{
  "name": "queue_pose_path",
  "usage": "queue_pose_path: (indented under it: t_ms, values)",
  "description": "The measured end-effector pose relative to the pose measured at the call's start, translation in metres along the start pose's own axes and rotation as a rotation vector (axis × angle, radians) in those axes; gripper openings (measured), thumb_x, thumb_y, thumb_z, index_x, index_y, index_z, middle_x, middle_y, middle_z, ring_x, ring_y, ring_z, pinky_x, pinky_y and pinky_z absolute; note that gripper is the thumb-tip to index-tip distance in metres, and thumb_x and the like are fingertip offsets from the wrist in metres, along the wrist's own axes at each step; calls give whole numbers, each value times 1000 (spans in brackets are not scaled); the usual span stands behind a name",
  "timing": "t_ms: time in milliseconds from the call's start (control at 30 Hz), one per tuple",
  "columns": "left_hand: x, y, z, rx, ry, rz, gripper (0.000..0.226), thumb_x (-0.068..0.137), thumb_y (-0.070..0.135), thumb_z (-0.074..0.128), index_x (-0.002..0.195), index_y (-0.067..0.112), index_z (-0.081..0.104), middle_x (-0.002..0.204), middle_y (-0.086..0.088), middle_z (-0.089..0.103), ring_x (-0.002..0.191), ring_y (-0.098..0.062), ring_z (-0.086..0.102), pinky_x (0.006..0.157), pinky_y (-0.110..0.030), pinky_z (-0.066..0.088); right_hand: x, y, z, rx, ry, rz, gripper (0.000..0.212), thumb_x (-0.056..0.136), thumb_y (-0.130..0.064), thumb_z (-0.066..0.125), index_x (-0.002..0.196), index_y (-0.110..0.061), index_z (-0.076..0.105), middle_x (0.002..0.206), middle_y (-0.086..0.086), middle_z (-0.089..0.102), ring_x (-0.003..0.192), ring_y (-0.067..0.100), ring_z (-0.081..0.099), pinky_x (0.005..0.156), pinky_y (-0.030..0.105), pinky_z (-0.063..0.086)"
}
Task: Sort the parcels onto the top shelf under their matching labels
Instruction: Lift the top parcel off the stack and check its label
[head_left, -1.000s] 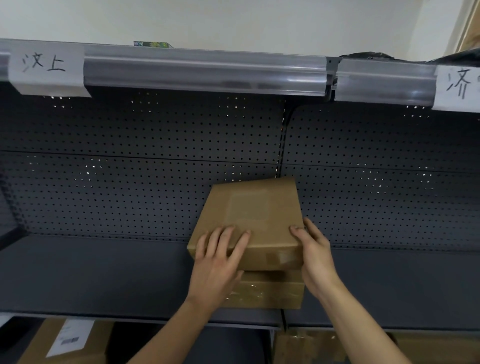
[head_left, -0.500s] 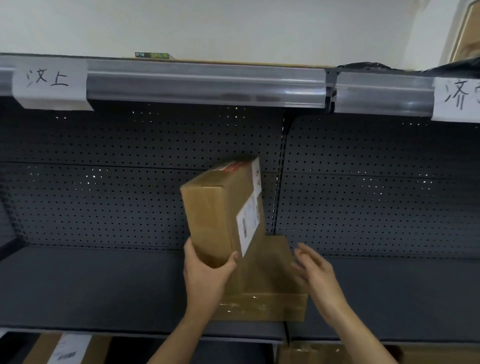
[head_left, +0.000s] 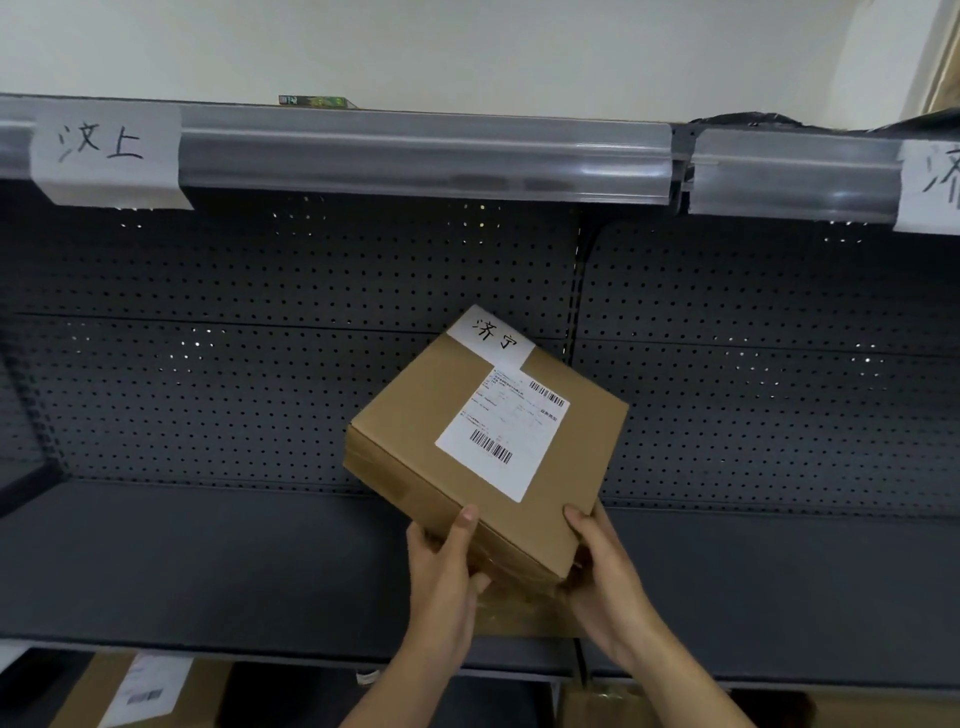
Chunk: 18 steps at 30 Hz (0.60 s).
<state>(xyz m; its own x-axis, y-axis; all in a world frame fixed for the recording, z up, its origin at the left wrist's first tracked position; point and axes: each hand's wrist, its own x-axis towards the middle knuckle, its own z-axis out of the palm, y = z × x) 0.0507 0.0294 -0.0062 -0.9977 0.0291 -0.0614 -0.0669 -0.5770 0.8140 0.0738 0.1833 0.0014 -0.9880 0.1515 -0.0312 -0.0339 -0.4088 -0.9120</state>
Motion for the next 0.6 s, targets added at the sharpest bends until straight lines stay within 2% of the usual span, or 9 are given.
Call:
queue_pose_path:
  t_ms: [100, 167, 233, 300, 333, 400, 467, 600]
  values:
    - [-3, 1, -9, 47, -84, 2, 98, 57, 40, 86, 141, 40, 37, 144, -6, 56, 126, -27, 59, 105, -56, 48, -1, -8, -8, -32, 53, -59, 43, 96, -28, 58, 138, -37, 57, 123, -1, 74, 119, 24, 63, 94, 46, 54]
    - [-2, 7, -19, 108, -49, 45, 119, 52, 45, 88, 149, 50, 18, 153, -5, 46, 133, -25, 52, 112, -54, 40, -1, -16, -20, -37, 96, -91, 39, 100, -25, 53, 138, -34, 57, 125, 1, 73, 114, 22, 65, 87, 40, 54]
    - [2, 18, -28, 222, 22, 119, 132, 51, 52, 88, 151, 54, 1, 162, -2, 30, 142, -23, 40, 117, -50, 32, -3, -24, -32, -46, 123, -97, 43, 101, -23, 51, 142, -31, 53, 128, 3, 71, 111, 21, 65, 79, 36, 53]
    - [2, 29, -34, 357, 7, 209, 123, 64, 46, 80, 155, 46, -2, 164, 3, 23, 144, -15, 33, 114, -36, 33, -4, -28, -43, -83, 139, -108, 49, 101, -21, 50, 149, -30, 47, 133, 4, 68, 114, 21, 64, 83, 35, 51]
    - [2, 32, -36, 396, -29, 249, 109, 73, 39, 74, 157, 40, 3, 163, 5, 27, 140, -6, 39, 107, -24, 38, -4, -29, -47, -104, 146, -118, 51, 101, -20, 50, 151, -30, 45, 133, 2, 68, 115, 21, 64, 86, 36, 51]
    - [1, 34, -36, 454, -119, 294, 80, 89, 26, 62, 157, 32, 19, 150, 11, 44, 115, 17, 54, 85, -5, 44, -6, -30, -52, -152, 149, -134, 52, 101, -20, 49, 151, -31, 44, 132, -2, 69, 118, 20, 64, 93, 38, 50]
    - [0, 32, -37, 475, -176, 321, 68, 95, 18, 57, 156, 28, 28, 139, 18, 51, 105, 22, 58, 80, -1, 46, -10, -31, -54, -197, 144, -147, 51, 102, -22, 48, 152, -33, 43, 135, -4, 67, 122, 20, 62, 105, 42, 47]
    - [-5, 32, -35, 475, -210, 384, 63, 97, 15, 57, 154, 23, 32, 141, 13, 55, 116, 11, 59, 88, -6, 46, -21, -34, -56, -271, 168, -227, 58, 96, -35, 54, 152, -34, 41, 142, -8, 62, 130, 16, 56, 116, 49, 35]
